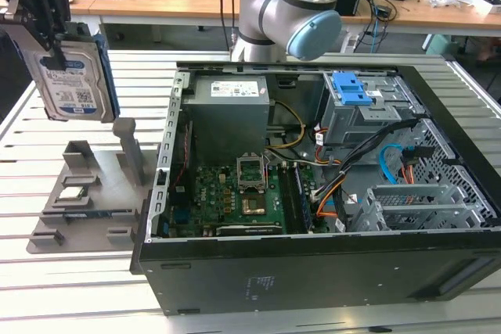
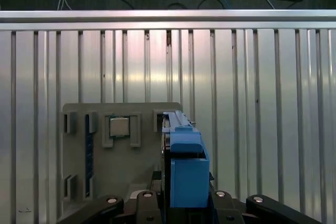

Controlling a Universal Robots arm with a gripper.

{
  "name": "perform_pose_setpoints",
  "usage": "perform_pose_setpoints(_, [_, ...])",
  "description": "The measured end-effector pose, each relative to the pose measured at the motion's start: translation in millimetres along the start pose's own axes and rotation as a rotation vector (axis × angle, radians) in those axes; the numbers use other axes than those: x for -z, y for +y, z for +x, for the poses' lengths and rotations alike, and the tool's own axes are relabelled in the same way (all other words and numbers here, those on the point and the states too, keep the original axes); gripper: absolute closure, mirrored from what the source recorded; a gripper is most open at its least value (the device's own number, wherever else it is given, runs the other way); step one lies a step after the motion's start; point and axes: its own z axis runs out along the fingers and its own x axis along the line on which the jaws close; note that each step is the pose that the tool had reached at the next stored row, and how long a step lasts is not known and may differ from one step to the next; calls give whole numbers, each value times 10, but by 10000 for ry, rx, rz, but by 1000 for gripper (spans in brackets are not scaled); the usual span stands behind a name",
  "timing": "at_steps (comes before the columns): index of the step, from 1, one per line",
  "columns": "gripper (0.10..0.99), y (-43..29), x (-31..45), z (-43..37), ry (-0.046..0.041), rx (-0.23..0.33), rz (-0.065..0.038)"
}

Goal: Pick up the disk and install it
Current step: 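Pick up the disk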

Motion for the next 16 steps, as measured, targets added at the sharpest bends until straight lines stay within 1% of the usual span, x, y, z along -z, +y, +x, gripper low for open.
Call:
perform_pose_setpoints(6, [722, 5, 135, -15, 0, 0, 0])
perform_pose_setpoints(11, [722, 10, 232, -26, 0, 1, -1])
perform_pose_setpoints(15, [722, 12, 289, -32, 0, 1, 0])
perform_pose_setpoints(16, [722, 13, 314, -35, 1, 0, 0])
